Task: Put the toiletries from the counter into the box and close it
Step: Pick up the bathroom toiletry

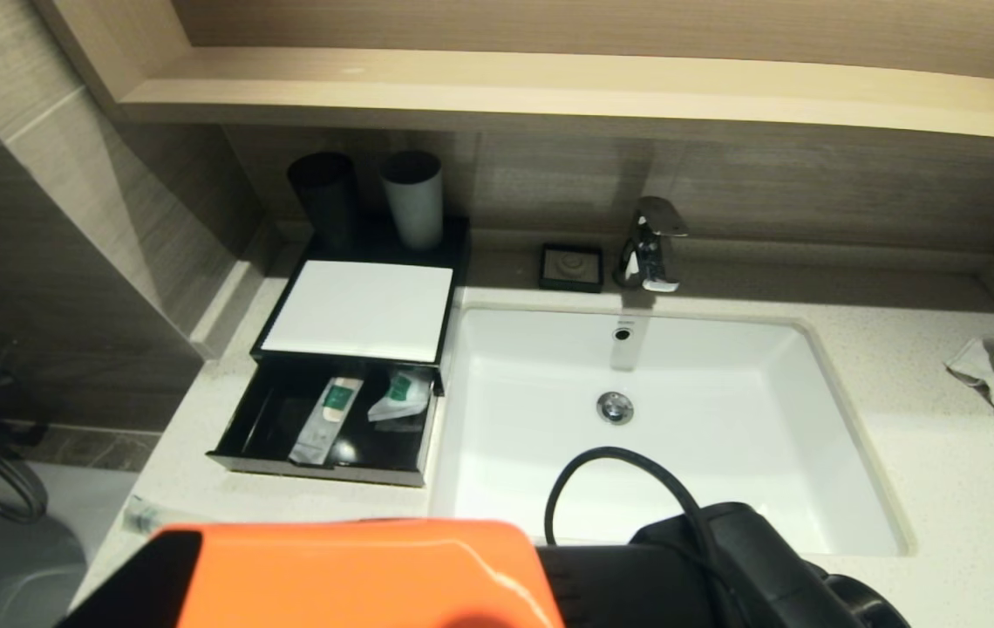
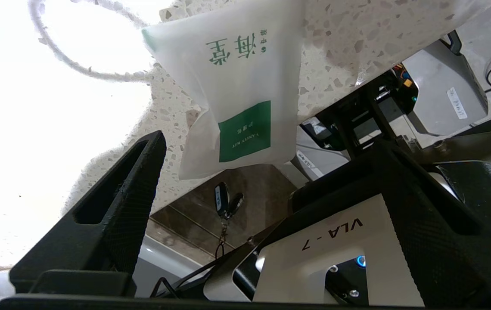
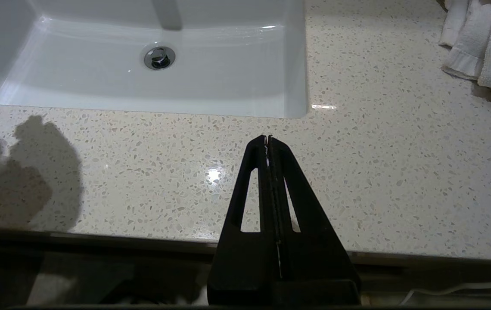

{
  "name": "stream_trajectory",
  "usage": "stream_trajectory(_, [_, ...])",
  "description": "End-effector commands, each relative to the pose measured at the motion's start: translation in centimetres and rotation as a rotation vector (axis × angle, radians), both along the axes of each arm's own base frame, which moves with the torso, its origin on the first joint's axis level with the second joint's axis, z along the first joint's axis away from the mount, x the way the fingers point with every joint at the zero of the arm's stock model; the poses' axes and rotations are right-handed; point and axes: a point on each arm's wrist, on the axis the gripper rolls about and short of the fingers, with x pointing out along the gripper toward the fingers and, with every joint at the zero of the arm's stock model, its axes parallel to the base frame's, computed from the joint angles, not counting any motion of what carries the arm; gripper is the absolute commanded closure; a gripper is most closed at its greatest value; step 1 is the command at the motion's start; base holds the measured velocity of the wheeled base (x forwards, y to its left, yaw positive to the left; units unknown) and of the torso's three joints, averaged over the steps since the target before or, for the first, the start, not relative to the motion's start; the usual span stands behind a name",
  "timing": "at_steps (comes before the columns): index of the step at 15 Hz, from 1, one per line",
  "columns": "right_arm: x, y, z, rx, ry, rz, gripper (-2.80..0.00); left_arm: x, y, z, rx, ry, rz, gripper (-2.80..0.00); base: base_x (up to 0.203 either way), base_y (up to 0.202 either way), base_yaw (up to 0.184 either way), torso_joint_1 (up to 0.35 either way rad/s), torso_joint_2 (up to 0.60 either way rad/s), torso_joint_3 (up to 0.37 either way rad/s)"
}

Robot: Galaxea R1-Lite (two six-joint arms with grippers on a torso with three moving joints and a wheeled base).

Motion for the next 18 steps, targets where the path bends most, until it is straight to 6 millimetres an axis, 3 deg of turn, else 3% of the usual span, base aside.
stream_trajectory(1, [0.0, 0.0, 0.0, 0.000, 0.000, 0.001, 0.00, 0.0, -0.1, -0.5, 0.016, 0.001, 0.003, -2.80, 0.000, 0.000, 0.000, 0.000, 0.00, 0.000])
stream_trajectory(18, [0.0, 0.0, 0.0, 0.000, 0.000, -0.001, 0.00, 0.2, -0.5, -1.5, 0.028, -0.005, 0.006, -2.80, 0.000, 0.000, 0.000, 0.000, 0.00, 0.000])
